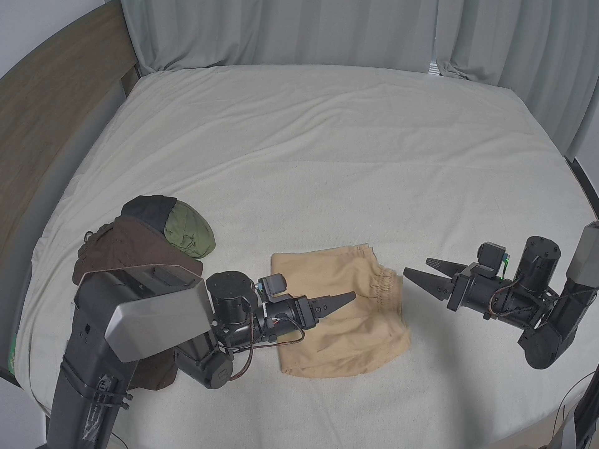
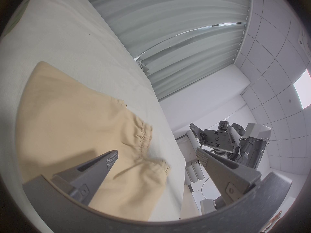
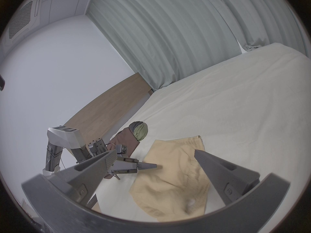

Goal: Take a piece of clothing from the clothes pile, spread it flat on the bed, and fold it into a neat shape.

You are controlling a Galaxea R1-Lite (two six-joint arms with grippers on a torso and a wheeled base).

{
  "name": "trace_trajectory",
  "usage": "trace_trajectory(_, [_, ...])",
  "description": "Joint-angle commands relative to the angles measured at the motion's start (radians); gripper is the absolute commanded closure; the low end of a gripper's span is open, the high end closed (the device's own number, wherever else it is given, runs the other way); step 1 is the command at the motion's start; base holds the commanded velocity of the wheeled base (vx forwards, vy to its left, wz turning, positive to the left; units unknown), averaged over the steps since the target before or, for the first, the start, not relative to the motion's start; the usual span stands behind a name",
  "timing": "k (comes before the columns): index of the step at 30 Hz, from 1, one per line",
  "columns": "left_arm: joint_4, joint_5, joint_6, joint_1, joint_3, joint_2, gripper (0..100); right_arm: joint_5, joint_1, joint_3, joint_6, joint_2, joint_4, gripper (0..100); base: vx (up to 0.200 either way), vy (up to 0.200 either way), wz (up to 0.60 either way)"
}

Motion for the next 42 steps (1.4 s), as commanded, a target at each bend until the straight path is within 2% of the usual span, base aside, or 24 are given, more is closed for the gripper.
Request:
trace_trajectory(1, [-0.001,0.001,0.003,0.007,0.002,-0.006,0,0.000,0.002,0.001,-0.001,0.001,-0.001,0,0.000,0.000,0.00])
trace_trajectory(10, [-0.001,-0.005,0.033,0.070,0.054,-0.114,0,-0.001,0.011,0.007,-0.002,0.002,-0.001,0,0.000,0.000,0.00])
trace_trajectory(17, [0.001,-0.013,0.095,0.120,0.157,-0.239,0,-0.004,0.017,0.013,-0.004,-0.002,0.001,0,0.000,0.000,0.00])
trace_trajectory(21, [0.001,-0.018,0.184,0.154,0.239,-0.324,0,-0.018,0.034,0.015,-0.004,-0.008,0.001,0,0.000,0.000,0.00])
trace_trajectory(27, [0.001,-0.042,0.390,0.229,0.366,-0.425,0,-0.023,0.042,0.026,-0.005,-0.008,0.001,0,0.000,0.000,0.00])
trace_trajectory(30, [-0.001,-0.067,0.539,0.283,0.432,-0.474,0,-0.023,0.042,0.033,-0.008,-0.008,0.001,0,0.000,0.000,0.00])
trace_trajectory(31, [-0.001,-0.071,0.551,0.286,0.438,-0.479,0,-0.023,0.042,0.035,-0.008,-0.008,0.001,0,0.000,0.000,0.00])
trace_trajectory(33, [-0.001,-0.116,0.660,0.329,0.479,-0.531,0,-0.023,0.042,0.050,-0.010,-0.008,0.001,0,0.000,0.000,0.00])
trace_trajectory(38, [0.001,-0.165,0.770,0.372,0.510,-0.572,0,-0.024,0.051,0.070,-0.011,-0.007,0.001,0,0.000,0.000,0.00])
trace_trajectory(42, [0.002,-0.196,0.792,0.389,0.539,-0.581,0,-0.024,0.054,0.084,-0.011,-0.004,0.001,0,0.000,0.000,0.00])
